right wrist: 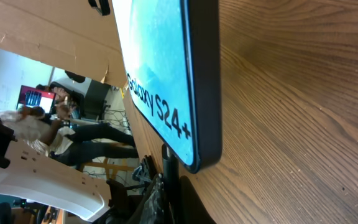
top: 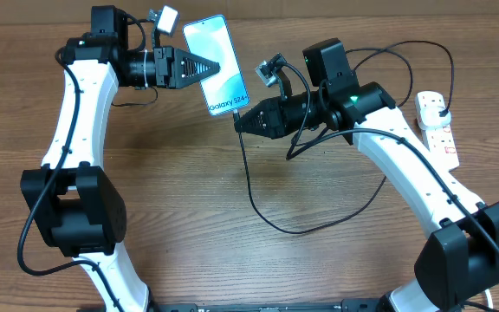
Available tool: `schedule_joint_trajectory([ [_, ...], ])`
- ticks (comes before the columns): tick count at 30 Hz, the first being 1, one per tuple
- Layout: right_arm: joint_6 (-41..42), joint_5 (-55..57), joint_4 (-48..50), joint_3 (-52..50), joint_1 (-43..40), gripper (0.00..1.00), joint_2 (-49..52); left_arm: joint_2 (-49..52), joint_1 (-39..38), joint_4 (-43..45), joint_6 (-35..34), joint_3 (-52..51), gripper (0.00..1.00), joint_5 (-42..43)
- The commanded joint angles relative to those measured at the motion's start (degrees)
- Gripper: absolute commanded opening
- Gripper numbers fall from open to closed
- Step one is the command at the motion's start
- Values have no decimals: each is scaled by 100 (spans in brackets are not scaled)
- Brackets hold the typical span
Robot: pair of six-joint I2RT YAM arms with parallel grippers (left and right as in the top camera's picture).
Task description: Plug charger to phone and switch on socket
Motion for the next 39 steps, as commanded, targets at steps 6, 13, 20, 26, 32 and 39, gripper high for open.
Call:
schedule_joint_trajectory([
  [6, 157, -177, 57, 50, -11, 4, 24, -33, -57, -11, 22, 76, 4, 343],
  [13, 155, -393, 92, 50, -11, 4, 24, -33, -98, 33, 20, 76, 4, 343],
  [20, 155, -365, 66, 37, -11, 4, 35, -33, -116, 28, -28, 76, 4, 343],
  [26, 155, -92, -103, 37, -13, 4, 35, -33, -111, 133, -249, 76, 4, 343],
  [32, 155, -94, -153, 37, -2, 4, 35, -33, -114, 352, -498, 76, 4, 343],
  [39, 155, -199, -63, 37, -2, 4, 35, -33, -114, 356, -494, 76, 4, 343],
])
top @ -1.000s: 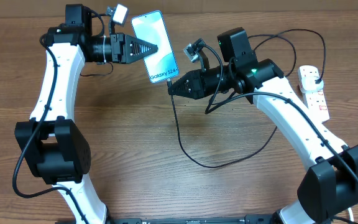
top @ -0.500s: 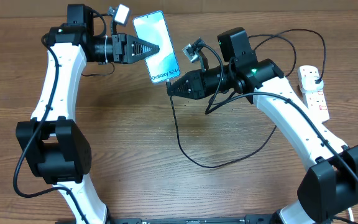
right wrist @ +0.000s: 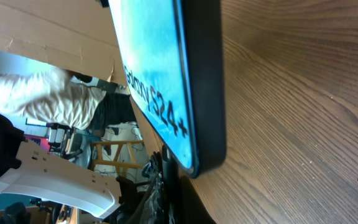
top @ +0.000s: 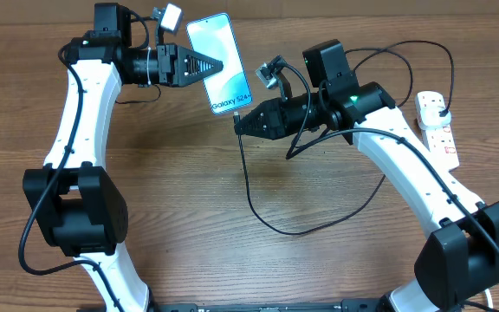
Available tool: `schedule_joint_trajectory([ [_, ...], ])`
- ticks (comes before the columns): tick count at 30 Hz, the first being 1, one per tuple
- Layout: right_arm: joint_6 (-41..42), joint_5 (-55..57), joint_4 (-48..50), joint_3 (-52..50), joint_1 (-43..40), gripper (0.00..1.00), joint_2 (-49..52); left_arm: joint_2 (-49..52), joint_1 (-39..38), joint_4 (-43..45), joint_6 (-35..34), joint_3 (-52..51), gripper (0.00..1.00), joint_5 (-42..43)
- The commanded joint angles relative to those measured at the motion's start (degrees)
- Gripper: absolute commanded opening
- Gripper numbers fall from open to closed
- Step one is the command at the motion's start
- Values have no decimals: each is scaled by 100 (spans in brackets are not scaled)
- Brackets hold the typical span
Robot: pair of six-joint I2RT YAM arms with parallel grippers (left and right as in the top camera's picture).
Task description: Plug charger to phone and switch on socket
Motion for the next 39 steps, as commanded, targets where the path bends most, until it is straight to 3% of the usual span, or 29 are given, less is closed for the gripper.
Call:
schedule_joint_trajectory([
  [1, 11, -63, 76, 37, -2, 4, 28, -33, -37, 28, -79, 76, 4, 299],
  [39, 188, -306, 356, 37, -26, 4, 168, -33, -94, 7, -9, 76, 4, 299],
])
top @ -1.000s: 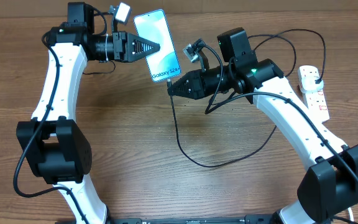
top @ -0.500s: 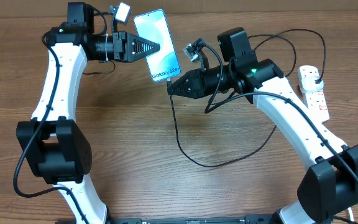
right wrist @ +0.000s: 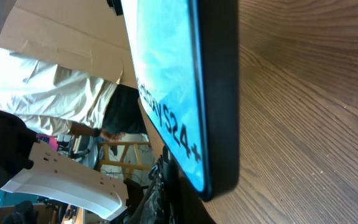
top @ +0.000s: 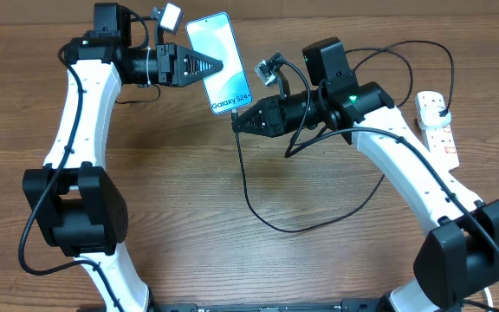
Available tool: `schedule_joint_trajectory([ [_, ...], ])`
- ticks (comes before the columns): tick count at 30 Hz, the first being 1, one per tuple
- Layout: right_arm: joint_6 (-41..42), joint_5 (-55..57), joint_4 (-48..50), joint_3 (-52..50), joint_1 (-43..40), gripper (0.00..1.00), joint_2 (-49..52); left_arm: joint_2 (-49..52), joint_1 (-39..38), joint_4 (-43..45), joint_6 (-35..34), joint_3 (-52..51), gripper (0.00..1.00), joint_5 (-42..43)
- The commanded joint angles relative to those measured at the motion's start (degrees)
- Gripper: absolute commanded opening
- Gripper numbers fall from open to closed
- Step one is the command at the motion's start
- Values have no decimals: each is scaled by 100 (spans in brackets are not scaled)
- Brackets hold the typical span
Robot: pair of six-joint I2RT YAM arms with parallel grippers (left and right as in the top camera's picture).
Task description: Plug charger to phone and switch on socket
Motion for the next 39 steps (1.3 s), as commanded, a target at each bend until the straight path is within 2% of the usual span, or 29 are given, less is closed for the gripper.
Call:
schedule_joint_trajectory([
  [1, 22, -96, 63, 37, -55, 4, 111, -33, -107, 9, -7, 76, 4, 240],
  [17, 20, -516, 39, 37, -435, 4, 111, -33, -162, 22, 120, 76, 4, 240],
  [39, -26, -866, -7, 37, -232, 4, 114, -33, -201, 7, -153, 76, 4, 240],
])
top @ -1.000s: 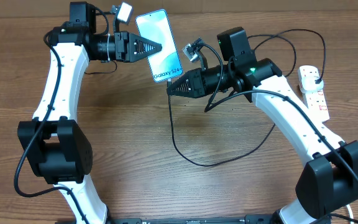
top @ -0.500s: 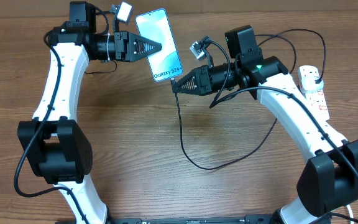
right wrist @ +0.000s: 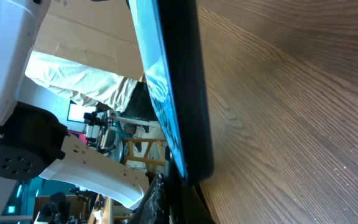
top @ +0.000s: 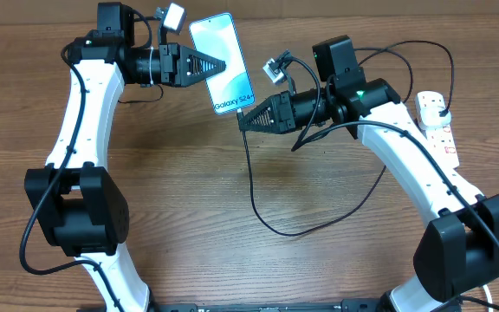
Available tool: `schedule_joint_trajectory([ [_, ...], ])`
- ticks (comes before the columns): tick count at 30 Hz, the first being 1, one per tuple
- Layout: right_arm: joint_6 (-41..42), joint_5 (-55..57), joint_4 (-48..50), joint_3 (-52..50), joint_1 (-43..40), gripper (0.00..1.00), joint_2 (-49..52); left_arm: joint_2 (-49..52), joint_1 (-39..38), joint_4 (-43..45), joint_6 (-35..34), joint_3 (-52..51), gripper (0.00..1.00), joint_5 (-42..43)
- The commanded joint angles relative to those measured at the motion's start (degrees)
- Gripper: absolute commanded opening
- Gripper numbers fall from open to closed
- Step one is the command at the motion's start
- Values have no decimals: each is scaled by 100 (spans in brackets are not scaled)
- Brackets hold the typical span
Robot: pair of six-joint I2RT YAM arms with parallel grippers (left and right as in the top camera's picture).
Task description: Plug charger to phone and switch on socket
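My left gripper (top: 218, 63) is shut on the phone (top: 230, 82), holding it tilted above the back of the table, with its lit blue screen and "Galaxy S24+" lettering facing up. The right gripper (top: 243, 123) is shut on the black charger plug (right wrist: 178, 185), which meets the phone's lower end (right wrist: 194, 163). How deep the plug sits cannot be told. The black cable (top: 254, 195) hangs from the plug and loops over the table. At the far right lies the white socket strip (top: 437, 128).
The wooden table (top: 180, 217) carries the cable loop (top: 297, 231) in the middle. A second cable runs from the socket strip's plug (top: 430, 102) behind the right arm. Both arms' bases stand at the front edge.
The right gripper with the plug has shifted slightly right and toward the phone. In the wrist view the phone is seen more edge-on, its lower end right at the plug.
Throughout, my left gripper held the phone raised and my right held the plug just below the phone's lower end. The phone was lifted a little and re-angled. The plug stayed close under it, and now touches that end.
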Motion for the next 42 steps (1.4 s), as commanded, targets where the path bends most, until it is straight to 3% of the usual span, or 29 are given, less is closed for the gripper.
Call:
schedule_joint_trajectory([
  [1, -26, -138, 87, 39, 31, 4, 17, -33, -127, -35, -55, 76, 4, 216],
  [42, -24, 286, -66, 37, 136, 4, 17, -33, 85, 2, -413, 76, 4, 216],
])
